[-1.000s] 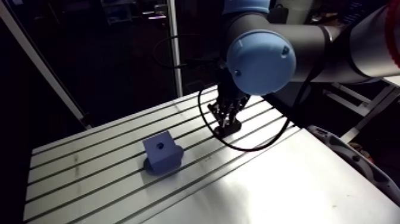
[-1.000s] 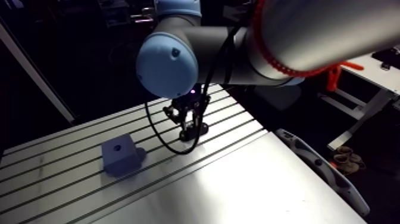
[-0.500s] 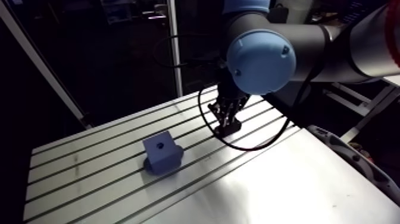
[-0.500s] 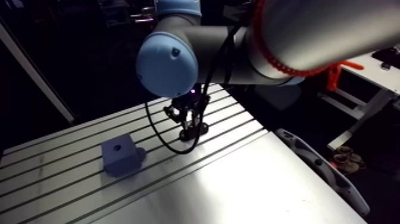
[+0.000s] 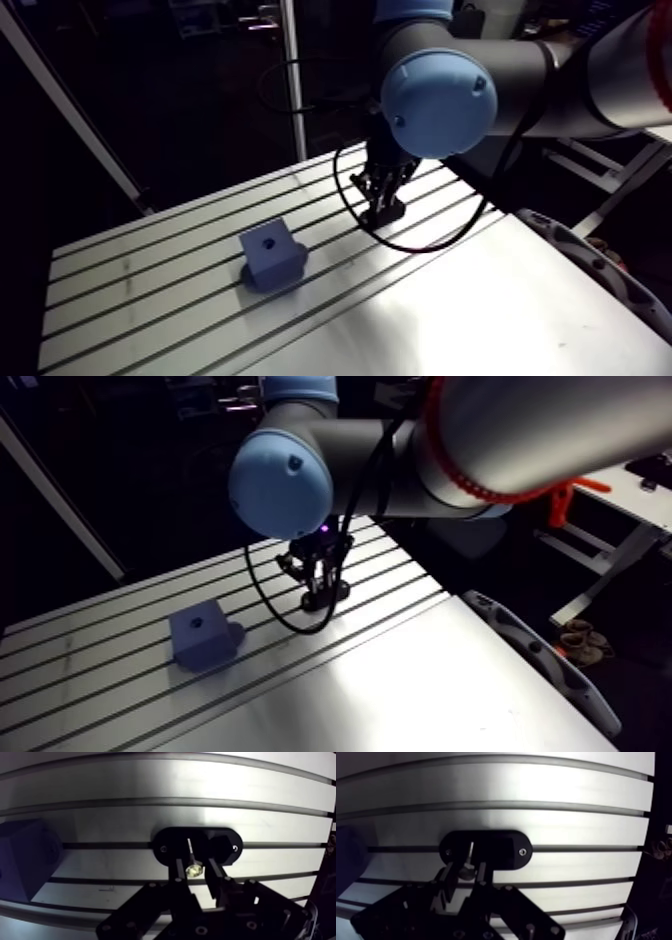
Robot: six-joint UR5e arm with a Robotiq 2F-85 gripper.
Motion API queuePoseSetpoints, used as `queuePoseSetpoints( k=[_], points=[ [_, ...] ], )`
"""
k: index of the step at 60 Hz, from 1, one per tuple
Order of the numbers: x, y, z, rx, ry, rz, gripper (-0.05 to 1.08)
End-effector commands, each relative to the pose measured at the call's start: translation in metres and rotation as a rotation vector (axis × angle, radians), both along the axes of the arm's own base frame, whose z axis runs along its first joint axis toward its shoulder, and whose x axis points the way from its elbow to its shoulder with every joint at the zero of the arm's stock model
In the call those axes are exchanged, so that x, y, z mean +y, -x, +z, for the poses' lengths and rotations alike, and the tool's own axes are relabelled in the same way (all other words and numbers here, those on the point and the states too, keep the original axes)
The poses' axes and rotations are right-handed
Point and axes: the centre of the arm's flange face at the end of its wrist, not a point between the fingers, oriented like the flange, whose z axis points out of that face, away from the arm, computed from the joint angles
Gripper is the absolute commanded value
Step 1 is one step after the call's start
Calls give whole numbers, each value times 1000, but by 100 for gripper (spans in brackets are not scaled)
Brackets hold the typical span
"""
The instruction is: Pick up the M10 bolt and insert it into the hex recess until seated.
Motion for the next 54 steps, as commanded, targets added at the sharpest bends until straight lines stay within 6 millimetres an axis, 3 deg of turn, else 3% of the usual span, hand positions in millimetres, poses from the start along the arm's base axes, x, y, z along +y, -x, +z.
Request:
queuePoseSetpoints(
  k=[1,54],
  points=[
    [2,-1,-1,-9,-15,0,65],
    [0,1,3,1,-14,3,68]
  ],
)
